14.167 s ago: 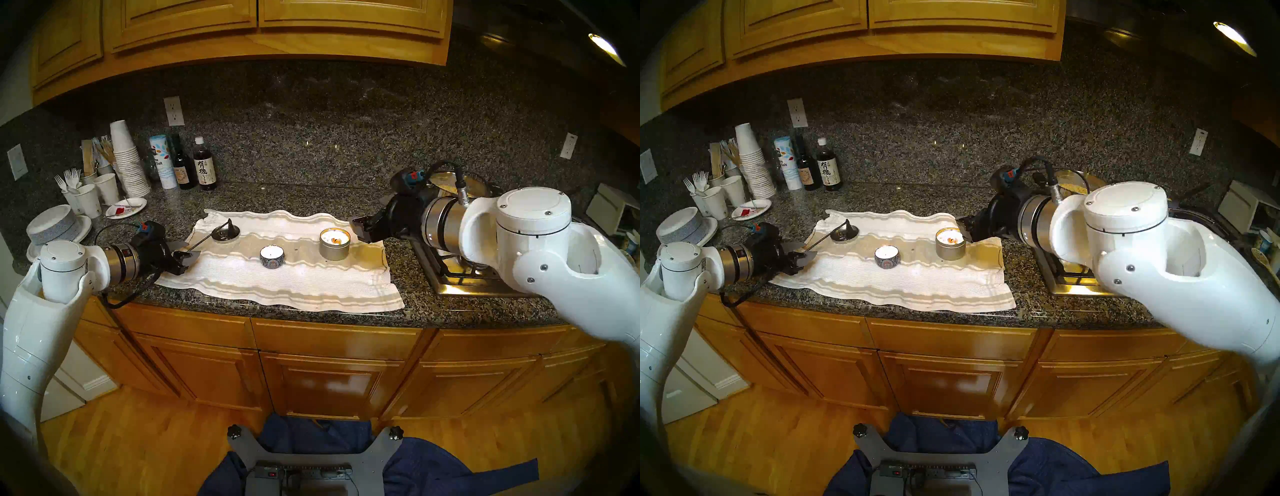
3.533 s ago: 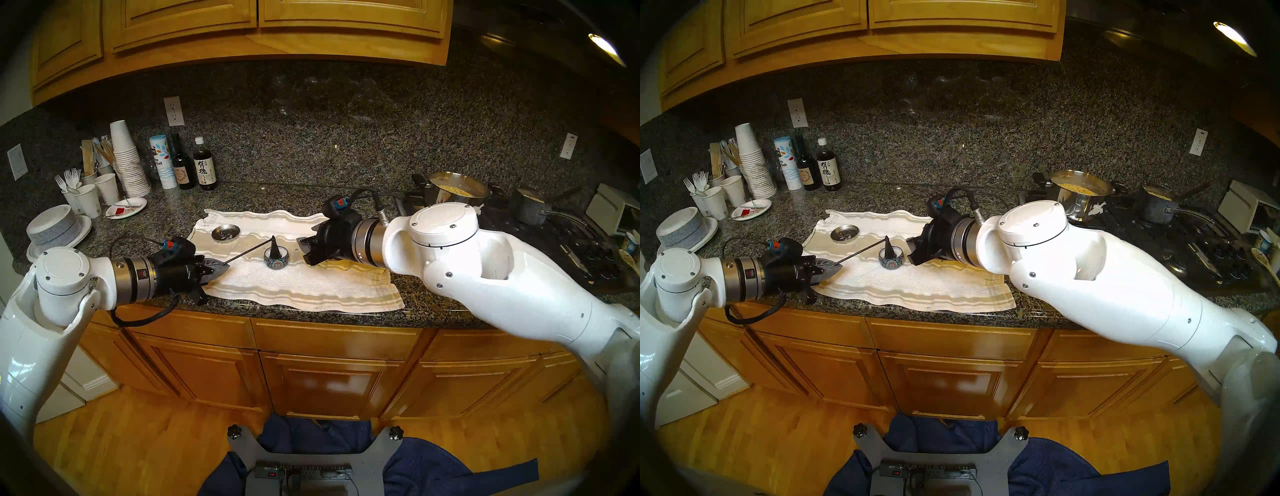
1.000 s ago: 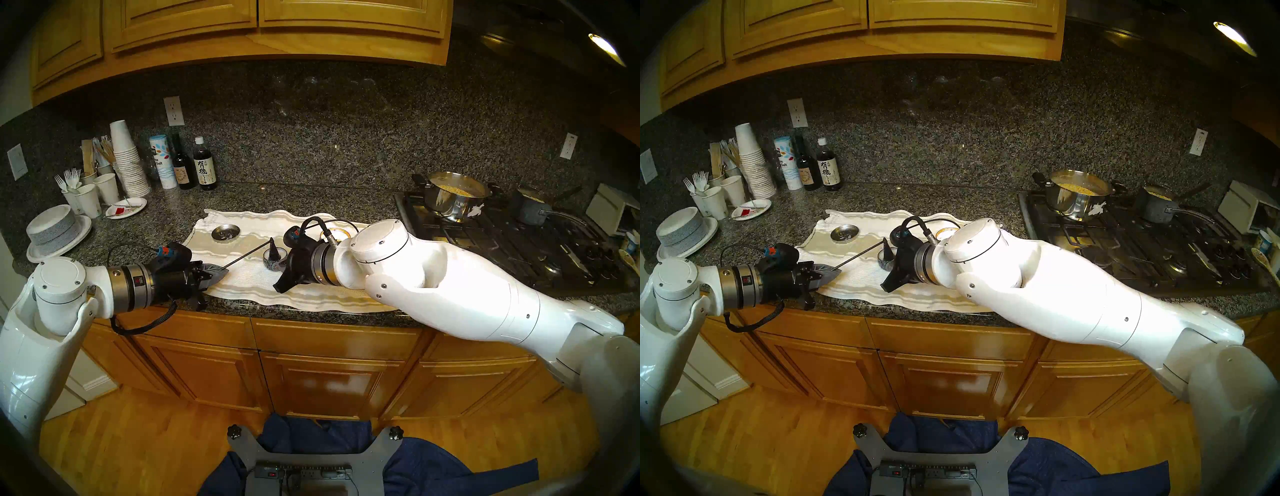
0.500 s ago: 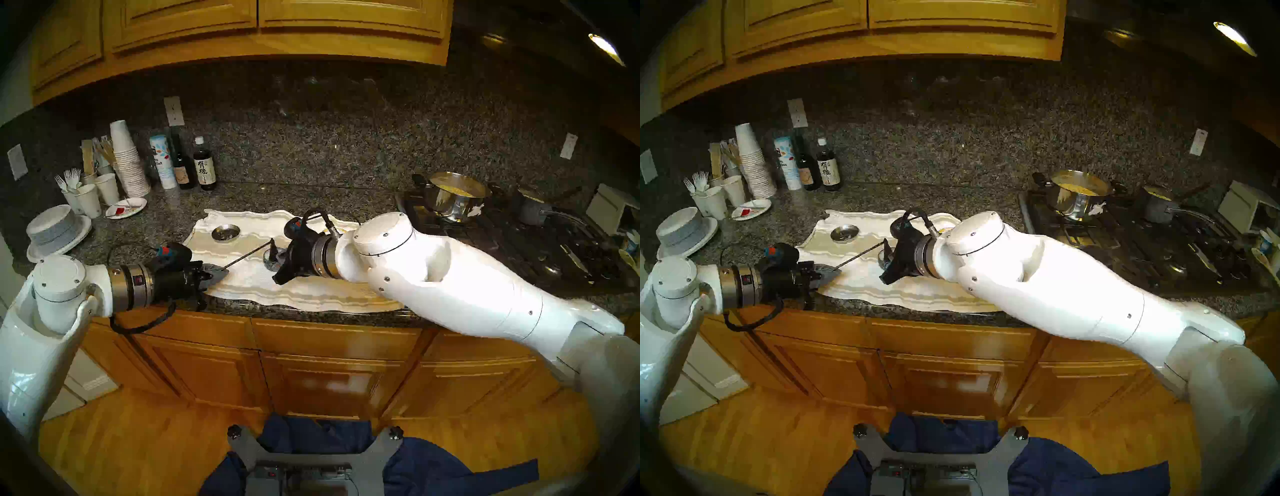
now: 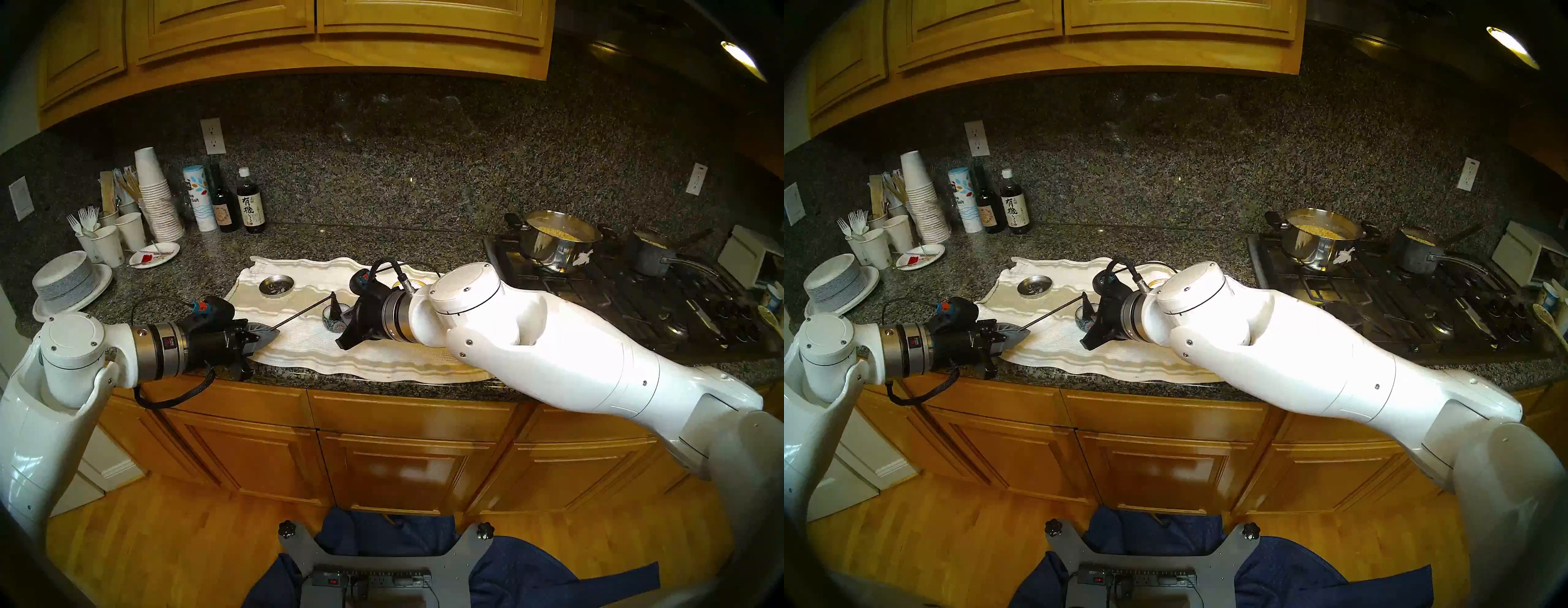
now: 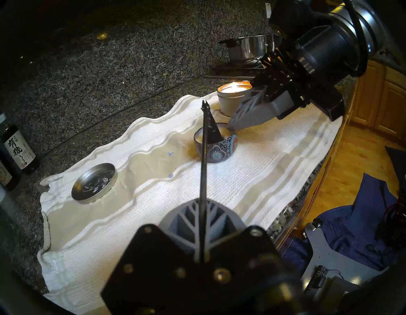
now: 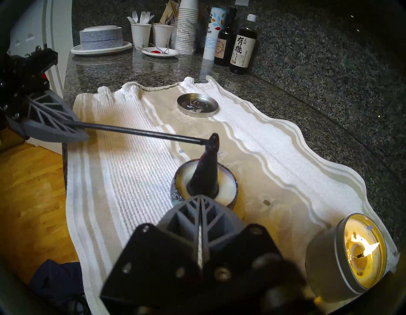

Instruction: Put out candle flame

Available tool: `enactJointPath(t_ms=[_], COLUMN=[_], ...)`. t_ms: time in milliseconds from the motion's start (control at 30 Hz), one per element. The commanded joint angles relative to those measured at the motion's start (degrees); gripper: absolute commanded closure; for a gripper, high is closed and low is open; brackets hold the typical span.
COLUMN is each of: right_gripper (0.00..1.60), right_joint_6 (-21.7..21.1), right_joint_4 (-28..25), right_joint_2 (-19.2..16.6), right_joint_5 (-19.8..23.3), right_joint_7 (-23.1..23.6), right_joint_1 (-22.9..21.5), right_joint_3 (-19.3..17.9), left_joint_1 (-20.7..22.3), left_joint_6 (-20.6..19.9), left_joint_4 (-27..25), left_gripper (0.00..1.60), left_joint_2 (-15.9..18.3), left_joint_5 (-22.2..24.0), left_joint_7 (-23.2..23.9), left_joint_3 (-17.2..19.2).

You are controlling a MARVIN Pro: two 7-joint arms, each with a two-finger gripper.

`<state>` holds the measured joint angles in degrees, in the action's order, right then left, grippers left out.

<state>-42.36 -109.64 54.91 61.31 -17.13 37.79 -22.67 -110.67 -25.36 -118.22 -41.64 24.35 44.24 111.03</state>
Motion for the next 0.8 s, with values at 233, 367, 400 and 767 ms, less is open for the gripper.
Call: enactJointPath(t_ms=[233, 367, 400, 767], right_gripper=[1.60, 1.60, 1.60, 1.60], right_joint_6=[-1.1, -1.2, -1.2, -0.9], right_joint_4=[0.8, 0.7, 0.6, -0.7], right_joint_2=[1.3, 1.3, 1.3, 0.8], right_joint_5=[-0.6, -0.5, -0.5, -0.3], right_joint_7=[0.5, 0.3, 0.3, -0.1], right_joint_1=[-2.2, -2.1, -2.0, -1.9], right_joint_3=[-0.4, -0.6, -0.6, -1.6], left_joint_1=[1.9, 2.1, 2.1, 2.0], left_joint_6=[0.1, -0.1, -0.3, 1.0], left_joint_4=[-0.1, 0.1, 0.2, 0.7], left_gripper=[1.60, 1.60, 1.60, 1.60], left_joint_2=[-1.3, -1.7, -2.0, -2.9], left_joint_5=[1.8, 2.0, 2.4, 2.7], left_joint_7=[-0.7, -0.9, -0.9, -1.1], left_joint_3=[0.9, 0.8, 0.9, 0.9])
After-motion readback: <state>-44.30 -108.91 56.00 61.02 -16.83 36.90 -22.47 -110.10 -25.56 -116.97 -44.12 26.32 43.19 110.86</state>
